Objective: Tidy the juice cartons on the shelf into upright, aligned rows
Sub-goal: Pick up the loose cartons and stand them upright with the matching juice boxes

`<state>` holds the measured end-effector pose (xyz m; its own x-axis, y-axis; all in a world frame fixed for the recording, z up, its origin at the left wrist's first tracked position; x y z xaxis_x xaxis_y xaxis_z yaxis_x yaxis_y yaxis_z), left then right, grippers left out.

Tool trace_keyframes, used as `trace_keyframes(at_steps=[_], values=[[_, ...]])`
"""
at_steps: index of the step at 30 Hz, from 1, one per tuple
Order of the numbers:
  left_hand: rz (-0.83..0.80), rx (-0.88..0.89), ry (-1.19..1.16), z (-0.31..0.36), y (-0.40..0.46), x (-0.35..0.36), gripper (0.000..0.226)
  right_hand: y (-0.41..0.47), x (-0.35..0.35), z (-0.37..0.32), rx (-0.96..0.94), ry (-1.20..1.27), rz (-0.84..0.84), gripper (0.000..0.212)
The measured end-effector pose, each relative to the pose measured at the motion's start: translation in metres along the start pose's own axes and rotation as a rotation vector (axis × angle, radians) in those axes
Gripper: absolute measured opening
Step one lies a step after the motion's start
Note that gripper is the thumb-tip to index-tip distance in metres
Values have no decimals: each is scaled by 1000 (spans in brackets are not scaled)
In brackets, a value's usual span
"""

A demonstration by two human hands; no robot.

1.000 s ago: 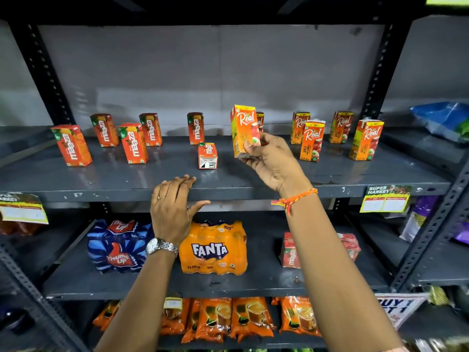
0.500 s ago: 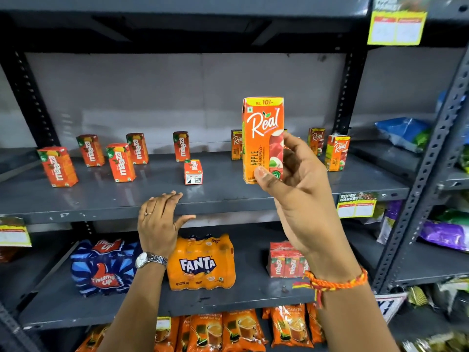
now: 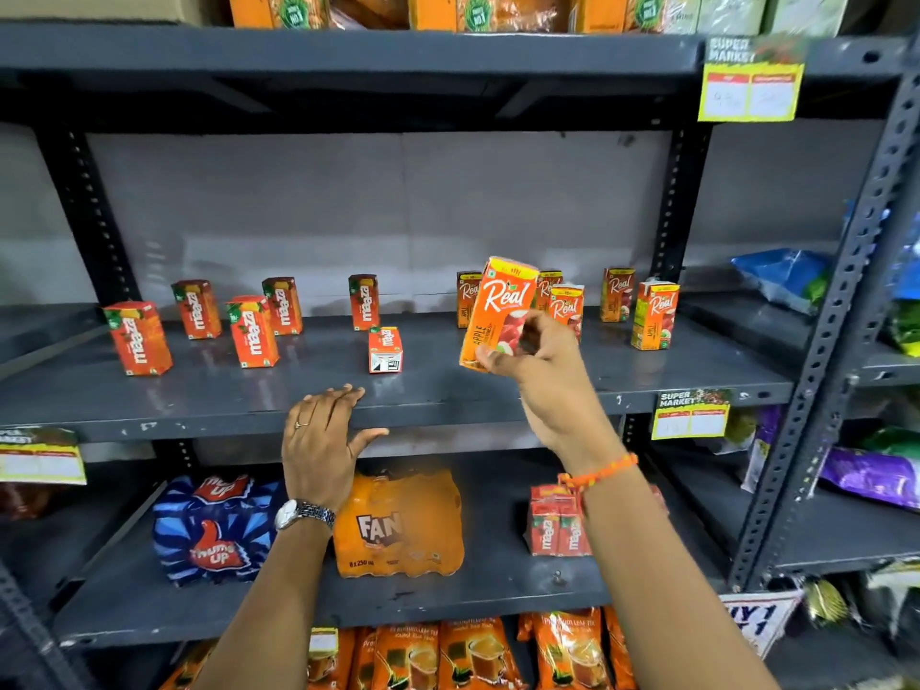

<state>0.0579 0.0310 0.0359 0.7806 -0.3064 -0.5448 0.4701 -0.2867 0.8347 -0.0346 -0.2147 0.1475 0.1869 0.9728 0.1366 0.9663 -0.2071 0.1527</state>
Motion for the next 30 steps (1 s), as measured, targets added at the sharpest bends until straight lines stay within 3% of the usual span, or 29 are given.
trace_keyframes(at_steps=[4, 9, 14, 24, 30], values=[[-21, -1, -14, 0, 0, 0, 64, 68, 3, 35, 145, -172, 19, 44], [-43, -19, -44, -1, 1, -2, 66, 128, -4, 48, 134, -425, 197, 42], [-54, -34, -64, 1, 1, -4, 66, 152, -9, 55, 154, -513, 276, 35], [-34, -42, -60, 0, 2, 1, 68, 164, -13, 65, 96, -580, 241, 55], [-17, -11, -20, 0, 1, 1, 68, 157, -19, 65, 31, -667, 376, 82]])
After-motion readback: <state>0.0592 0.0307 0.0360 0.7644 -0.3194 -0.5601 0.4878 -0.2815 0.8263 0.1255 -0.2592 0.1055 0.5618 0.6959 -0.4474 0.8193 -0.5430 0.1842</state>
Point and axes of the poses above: each hand's wrist, its own y-axis towards the middle knuckle, its own x-axis out of the palm, z = x × y, the point moved 7 cm from there along y, towards the middle knuckle, and after that the axes turned 10 degrees about x, right-handed, at the moved point
